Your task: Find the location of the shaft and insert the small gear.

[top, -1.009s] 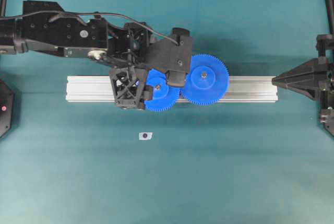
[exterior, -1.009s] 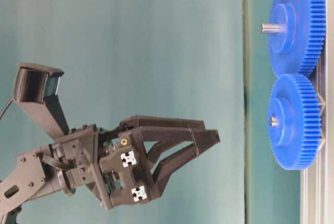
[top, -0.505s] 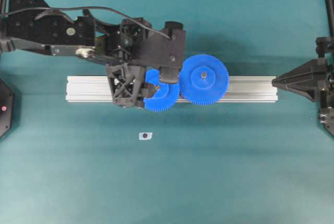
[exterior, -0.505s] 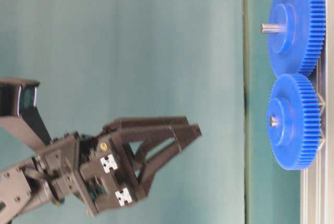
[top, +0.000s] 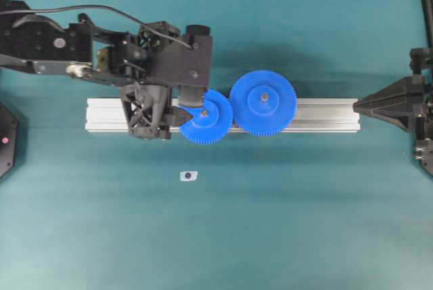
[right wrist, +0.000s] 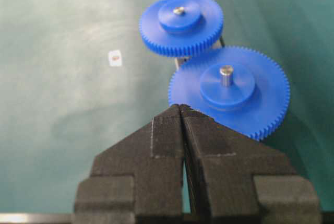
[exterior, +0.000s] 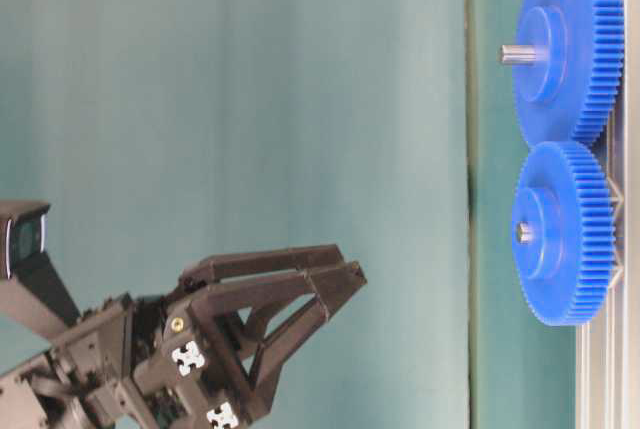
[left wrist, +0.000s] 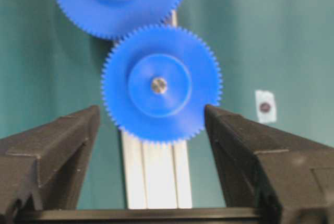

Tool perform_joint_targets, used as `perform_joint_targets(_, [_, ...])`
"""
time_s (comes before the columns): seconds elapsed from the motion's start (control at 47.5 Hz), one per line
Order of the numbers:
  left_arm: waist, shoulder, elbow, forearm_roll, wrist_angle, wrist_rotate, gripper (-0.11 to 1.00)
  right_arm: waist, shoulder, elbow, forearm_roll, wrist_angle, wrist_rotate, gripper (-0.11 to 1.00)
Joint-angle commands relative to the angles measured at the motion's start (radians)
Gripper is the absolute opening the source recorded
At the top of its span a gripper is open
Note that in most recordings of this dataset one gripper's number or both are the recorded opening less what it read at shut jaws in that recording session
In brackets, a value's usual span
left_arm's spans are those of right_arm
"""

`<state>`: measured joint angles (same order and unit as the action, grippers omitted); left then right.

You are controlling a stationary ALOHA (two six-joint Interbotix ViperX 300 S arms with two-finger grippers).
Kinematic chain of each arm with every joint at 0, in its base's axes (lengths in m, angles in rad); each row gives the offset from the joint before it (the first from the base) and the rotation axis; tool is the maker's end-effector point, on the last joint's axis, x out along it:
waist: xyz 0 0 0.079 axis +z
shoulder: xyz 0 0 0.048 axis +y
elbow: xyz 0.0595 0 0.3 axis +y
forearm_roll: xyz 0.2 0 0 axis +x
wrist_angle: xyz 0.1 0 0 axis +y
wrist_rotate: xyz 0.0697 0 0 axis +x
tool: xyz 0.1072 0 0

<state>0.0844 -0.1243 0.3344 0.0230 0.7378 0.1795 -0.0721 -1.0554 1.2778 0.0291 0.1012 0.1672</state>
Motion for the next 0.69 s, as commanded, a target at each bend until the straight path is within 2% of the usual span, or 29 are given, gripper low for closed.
perform_joint_targets(0.0, [-0.002, -0.037, -0.002, 0.005, -0.017, 0.000, 0.77, -0.002, 0.000, -0.005, -0.002, -0.008, 0.014, 0.02])
perform_joint_targets(0.673, [-0.008, -0.104, 0.077, 0.005, -0.081, -0.002, 0.77, -0.003, -0.020, 0.021, -0.002, 0.018, 0.015, 0.02])
